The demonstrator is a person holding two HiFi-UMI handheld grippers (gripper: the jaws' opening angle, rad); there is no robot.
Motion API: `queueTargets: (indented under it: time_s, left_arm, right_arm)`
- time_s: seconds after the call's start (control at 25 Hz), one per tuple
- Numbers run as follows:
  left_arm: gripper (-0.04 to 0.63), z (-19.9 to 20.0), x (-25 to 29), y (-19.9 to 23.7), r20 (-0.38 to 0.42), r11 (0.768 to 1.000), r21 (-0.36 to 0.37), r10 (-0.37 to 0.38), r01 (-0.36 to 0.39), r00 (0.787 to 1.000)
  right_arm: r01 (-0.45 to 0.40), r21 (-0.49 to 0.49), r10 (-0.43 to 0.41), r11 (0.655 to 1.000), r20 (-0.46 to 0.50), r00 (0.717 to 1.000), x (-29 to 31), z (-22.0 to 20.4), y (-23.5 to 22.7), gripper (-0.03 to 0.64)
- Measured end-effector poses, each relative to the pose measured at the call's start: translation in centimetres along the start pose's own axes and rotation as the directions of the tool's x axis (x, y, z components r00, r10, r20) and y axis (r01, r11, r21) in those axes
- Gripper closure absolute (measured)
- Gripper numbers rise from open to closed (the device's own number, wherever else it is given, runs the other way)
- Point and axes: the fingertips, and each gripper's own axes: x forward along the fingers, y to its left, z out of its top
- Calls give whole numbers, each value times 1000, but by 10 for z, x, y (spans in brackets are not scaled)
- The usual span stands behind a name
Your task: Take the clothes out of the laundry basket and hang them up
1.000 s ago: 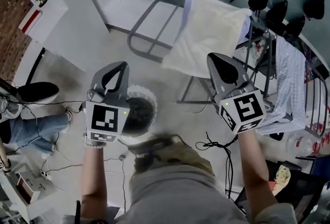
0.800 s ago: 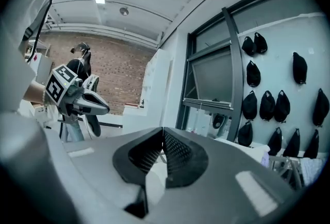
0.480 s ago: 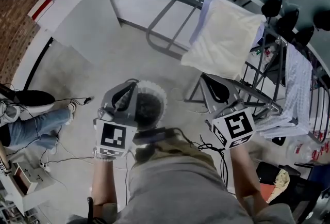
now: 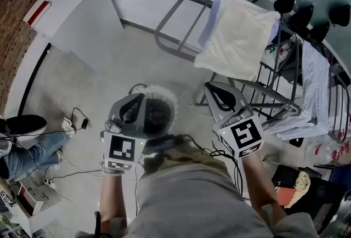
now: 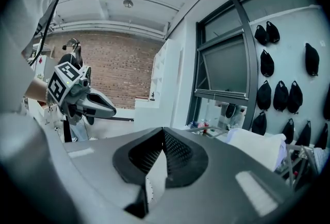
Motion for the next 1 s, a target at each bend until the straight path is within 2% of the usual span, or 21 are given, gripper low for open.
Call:
queueTargets:
  time_s: [0.4,1.0]
  left_arm:
    - [603,3,3,1,38,1000,7,-27,27,999]
    - [603,8,3,6,82,1000,-18,-22,23,996]
  right_arm:
    - [13,7,-13,1000,-16,1000,3,-2,8,612]
    - [19,7,-19,1000,-22,1000,10,-2,16,612]
